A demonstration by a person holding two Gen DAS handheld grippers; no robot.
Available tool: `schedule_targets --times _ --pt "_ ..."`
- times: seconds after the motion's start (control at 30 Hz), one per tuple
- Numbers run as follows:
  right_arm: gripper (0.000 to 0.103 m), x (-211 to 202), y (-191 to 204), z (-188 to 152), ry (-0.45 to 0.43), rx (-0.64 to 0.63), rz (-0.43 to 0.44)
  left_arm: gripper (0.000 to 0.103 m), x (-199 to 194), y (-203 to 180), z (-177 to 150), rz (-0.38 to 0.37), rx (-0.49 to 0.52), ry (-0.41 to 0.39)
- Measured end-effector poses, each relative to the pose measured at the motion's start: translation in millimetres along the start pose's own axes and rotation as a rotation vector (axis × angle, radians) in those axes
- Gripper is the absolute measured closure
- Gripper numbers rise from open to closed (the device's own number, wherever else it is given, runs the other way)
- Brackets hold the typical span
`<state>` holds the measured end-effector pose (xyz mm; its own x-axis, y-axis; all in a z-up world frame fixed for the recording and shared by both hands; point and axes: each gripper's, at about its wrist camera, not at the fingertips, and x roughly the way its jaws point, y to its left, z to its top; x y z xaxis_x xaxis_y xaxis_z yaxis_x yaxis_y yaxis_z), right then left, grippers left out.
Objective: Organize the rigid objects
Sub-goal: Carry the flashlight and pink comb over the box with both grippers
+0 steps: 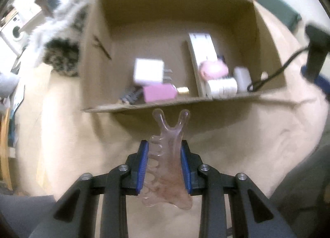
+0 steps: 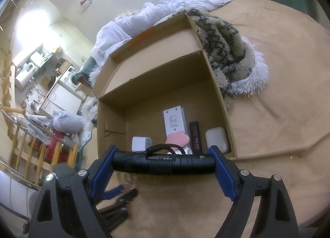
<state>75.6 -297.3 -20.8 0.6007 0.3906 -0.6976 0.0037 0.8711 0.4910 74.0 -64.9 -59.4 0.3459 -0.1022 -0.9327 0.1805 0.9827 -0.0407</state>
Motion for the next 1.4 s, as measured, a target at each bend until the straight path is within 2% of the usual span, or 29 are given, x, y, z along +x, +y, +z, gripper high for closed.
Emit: schedule_targets --times 0.13,0.27,0.4,0.6,0.8,1.0,1.2,1.4 --pt "0.01 -1.2 2.0 -0.4 -0.003 -0.006 -0.006 0.076 -34.9 9.0 -10.3 -0.028 -0.075 -0.059" --pt "0.01 -1.7 1.8 0.2 -0.007 -0.002 -0.007 0.076 -57.6 -4.0 -6.3 -0.039 -0.074 -0.126" --pt "0.01 2.5 -3.2 4.2 0.004 0.023 0.006 0.076 -74.6 -7.2 9.5 -0.04 -0.08 -0.197" --pt "0.01 20.9 -6.8 23.6 0.02 0.031 -0.003 0.076 -70.0 -12.2 51.7 -0.016 -0.078 -0.239" --pt "0.01 46.3 -0.2 48.9 0.028 -0.027 -0.031 0.076 -47.5 -17.6 92.7 0.038 -0.069 -0.246" --pt "0.01 77.0 9.7 62.9 0.065 -0.089 -0.055 0.076 -16.1 -26.3 116.7 0.079 -0.062 -0.227" --pt "0.01 98.4 4.8 63.3 0.131 -0.054 -0.054 0.076 12.6 -34.1 125.0 0.107 -0.042 -0.203" --pt "0.01 115.3 -7.9 56.9 0.209 0.011 -0.108 0.075 33.4 -41.7 124.3 0.124 -0.01 -0.176"
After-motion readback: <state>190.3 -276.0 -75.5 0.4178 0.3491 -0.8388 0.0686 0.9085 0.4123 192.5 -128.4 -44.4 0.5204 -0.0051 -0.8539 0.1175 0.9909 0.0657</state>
